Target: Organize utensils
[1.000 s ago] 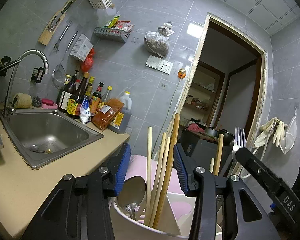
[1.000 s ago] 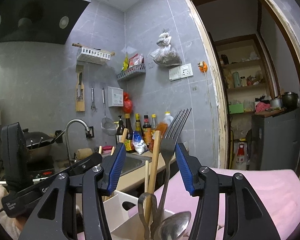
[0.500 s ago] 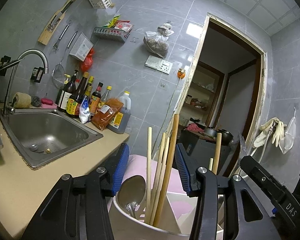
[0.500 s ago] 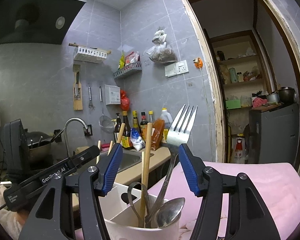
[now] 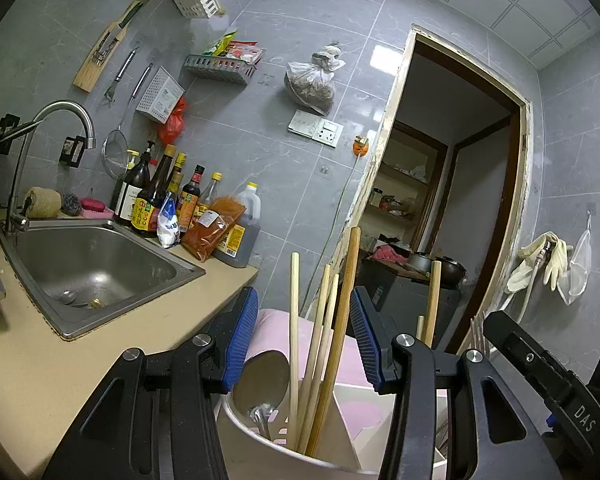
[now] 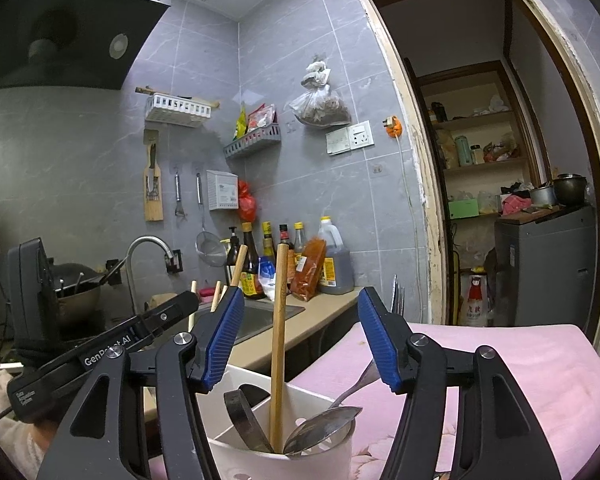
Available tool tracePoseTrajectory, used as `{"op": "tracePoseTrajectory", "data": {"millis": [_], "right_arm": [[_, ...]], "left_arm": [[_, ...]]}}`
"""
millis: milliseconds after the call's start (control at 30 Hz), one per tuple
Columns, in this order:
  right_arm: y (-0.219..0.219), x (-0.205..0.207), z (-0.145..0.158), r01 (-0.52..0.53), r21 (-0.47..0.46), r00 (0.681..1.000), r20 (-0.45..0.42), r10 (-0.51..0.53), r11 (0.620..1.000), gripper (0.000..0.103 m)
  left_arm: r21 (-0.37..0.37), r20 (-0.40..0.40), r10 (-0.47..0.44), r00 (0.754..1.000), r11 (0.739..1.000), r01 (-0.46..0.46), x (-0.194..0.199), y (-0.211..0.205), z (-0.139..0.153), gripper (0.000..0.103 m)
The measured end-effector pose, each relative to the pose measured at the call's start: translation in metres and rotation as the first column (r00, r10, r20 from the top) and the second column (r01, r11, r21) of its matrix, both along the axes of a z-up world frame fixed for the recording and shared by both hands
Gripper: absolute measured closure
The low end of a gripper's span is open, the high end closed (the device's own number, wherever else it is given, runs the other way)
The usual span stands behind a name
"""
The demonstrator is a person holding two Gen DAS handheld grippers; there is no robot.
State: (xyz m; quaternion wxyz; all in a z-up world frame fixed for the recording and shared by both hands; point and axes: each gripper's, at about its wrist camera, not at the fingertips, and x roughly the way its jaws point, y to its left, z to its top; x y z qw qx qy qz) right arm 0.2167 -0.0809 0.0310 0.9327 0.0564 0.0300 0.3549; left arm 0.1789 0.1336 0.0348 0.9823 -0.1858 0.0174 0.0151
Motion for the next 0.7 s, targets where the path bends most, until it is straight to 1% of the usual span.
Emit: {"op": "tracePoseTrajectory", "data": {"millis": [267,500,567,633,700], "right_arm": [[-0.005,-0.003,0.000,0.019,0.005,1.000,0.004,-0.019,1.000,0.044],[-0.010,-0.011,-0.001,0.050,0.000,0.999,0.000,-0.050,0.999,0.038],[-0.014,-0.015,-0.002,0.067,-0.003,0.998,0.000,-0.067,0.998,0.035],[-0.018,-0.018,-0.002,0.082,-0.002,0.997,0.001,-0.082,0.997,0.031],[-0.023,-0.022,-0.003,0.098,0.002,0.995,0.000,-0.098,0.995,0.026]], "left_arm": [[0.019,0.002,-0.001,1.000,1.000,0.001,-0.002,-0.004,0.003,0.061],[0.094,0.002,-0.002,1.000,0.996,0.001,-0.015,-0.014,0.003,0.060],[0.105,-0.003,-0.016,1.000,0.994,0.016,-0.019,-0.017,0.003,0.053],[0.109,-0.019,-0.032,0.999,0.993,0.034,-0.022,-0.019,0.002,0.048],[0.109,-0.046,-0.054,0.997,0.992,0.059,-0.026,-0.021,-0.001,0.046]]}}
